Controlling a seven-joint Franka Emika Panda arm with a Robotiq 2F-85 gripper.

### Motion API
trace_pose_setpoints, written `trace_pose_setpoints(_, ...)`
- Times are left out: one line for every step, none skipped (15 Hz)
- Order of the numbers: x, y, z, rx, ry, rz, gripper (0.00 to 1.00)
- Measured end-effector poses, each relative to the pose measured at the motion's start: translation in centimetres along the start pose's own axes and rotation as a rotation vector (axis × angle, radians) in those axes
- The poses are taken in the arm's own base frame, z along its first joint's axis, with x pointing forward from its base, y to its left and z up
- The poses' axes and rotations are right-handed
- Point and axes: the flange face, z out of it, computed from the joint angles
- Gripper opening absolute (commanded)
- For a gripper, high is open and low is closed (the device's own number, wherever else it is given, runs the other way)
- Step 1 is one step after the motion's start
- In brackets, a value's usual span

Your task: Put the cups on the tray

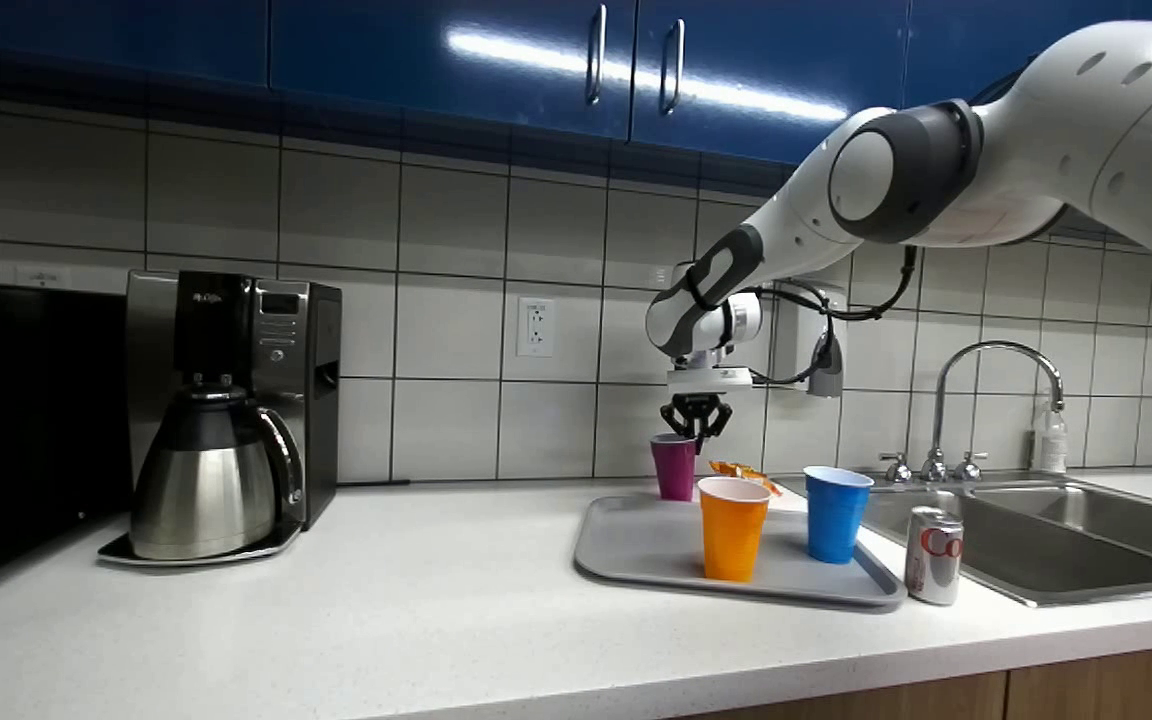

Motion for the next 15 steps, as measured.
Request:
trace_pose_setpoints(0.0,0.0,0.0,0.000,0.000,0.000,0.02)
trace_pose_setpoints(0.0,0.0,0.0,0.001,0.000,0.001,0.02)
trace_pose_setpoints(0.0,0.0,0.0,0.002,0.000,0.002,0.02)
trace_pose_setpoints(0.0,0.0,0.0,0.004,0.000,0.003,0.02)
trace_pose_setpoints(0.1,0.0,-0.1,0.007,0.000,0.007,0.02)
trace_pose_setpoints(0.1,0.0,-0.1,0.012,-0.001,0.011,0.02)
trace_pose_setpoints(0.1,0.0,-0.2,0.016,-0.001,0.014,0.02)
trace_pose_setpoints(0.1,0.0,-0.2,0.018,-0.001,0.016,0.02)
trace_pose_setpoints(0.2,0.0,-0.4,0.019,0.000,0.016,0.02)
trace_pose_setpoints(0.2,0.1,-0.5,0.021,0.002,0.017,0.02)
trace_pose_setpoints(0.3,0.1,-0.8,0.022,0.005,0.018,0.02)
trace_pose_setpoints(0.4,0.1,-1.0,0.024,0.009,0.019,0.02)
trace_pose_setpoints(0.5,0.2,-1.3,0.026,0.012,0.020,0.02)
trace_pose_setpoints(0.5,0.2,-1.6,0.028,0.016,0.021,0.02)
trace_pose_setpoints(0.6,0.3,-1.9,0.030,0.019,0.022,0.02)
